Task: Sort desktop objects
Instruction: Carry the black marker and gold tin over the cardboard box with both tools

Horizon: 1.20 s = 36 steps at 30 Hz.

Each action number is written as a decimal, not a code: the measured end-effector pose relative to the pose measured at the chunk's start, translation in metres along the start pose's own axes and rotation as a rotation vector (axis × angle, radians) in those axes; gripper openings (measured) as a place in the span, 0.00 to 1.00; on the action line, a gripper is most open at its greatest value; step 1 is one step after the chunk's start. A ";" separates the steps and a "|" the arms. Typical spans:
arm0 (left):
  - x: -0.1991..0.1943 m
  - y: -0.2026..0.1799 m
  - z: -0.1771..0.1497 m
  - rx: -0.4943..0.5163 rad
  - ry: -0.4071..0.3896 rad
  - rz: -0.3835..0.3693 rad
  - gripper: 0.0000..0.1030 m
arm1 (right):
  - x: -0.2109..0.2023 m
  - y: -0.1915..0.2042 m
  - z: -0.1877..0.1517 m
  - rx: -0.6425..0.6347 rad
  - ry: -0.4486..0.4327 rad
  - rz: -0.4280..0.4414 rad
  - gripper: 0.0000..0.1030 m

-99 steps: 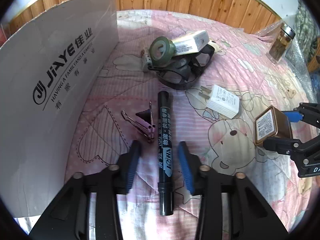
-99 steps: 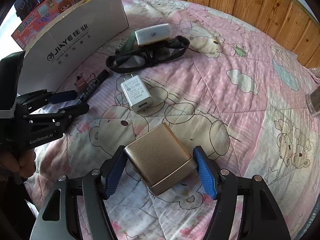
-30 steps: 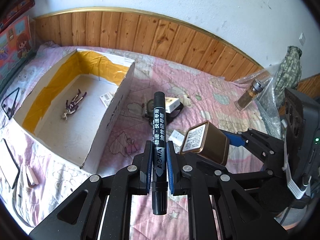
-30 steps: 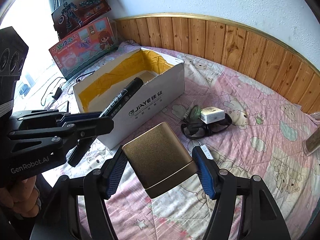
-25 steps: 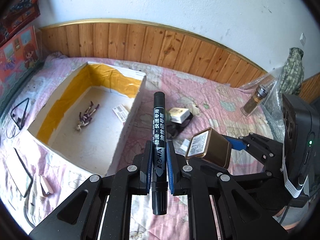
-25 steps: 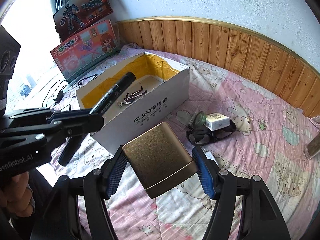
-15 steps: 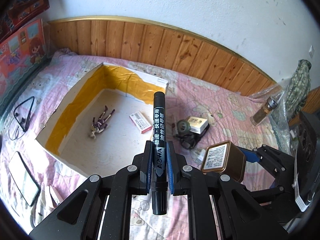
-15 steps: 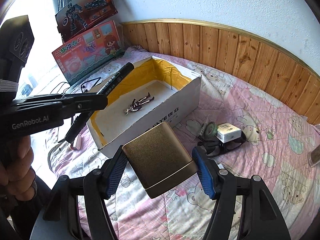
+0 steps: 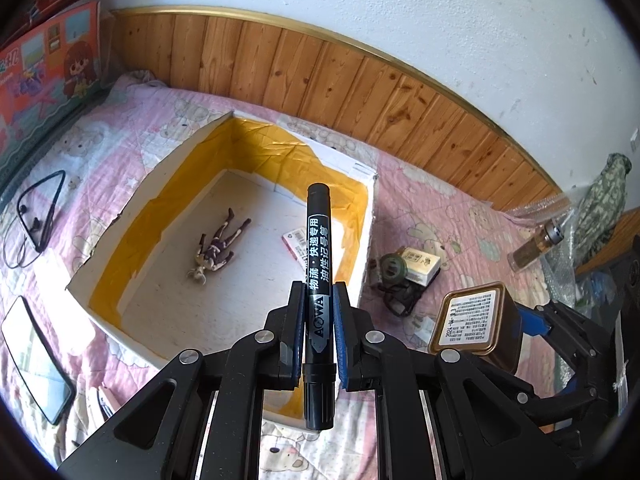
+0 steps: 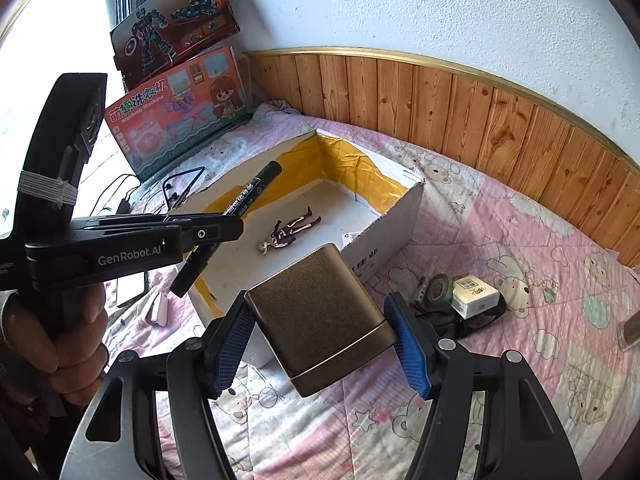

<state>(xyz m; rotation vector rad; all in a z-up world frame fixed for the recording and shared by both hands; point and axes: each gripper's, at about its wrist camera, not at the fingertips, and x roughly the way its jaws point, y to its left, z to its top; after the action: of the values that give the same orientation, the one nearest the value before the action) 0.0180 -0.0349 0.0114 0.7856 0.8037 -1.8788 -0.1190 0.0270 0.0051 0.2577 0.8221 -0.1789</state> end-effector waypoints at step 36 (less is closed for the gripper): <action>0.047 0.063 0.015 -0.205 0.102 0.013 0.13 | 0.090 0.021 0.093 -0.089 0.098 -0.094 0.65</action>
<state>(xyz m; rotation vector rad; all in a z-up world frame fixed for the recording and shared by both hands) 0.0546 -0.0934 -0.0299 0.7599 1.0350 -1.7225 0.0108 0.0145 0.0023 0.1444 0.9376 -0.2188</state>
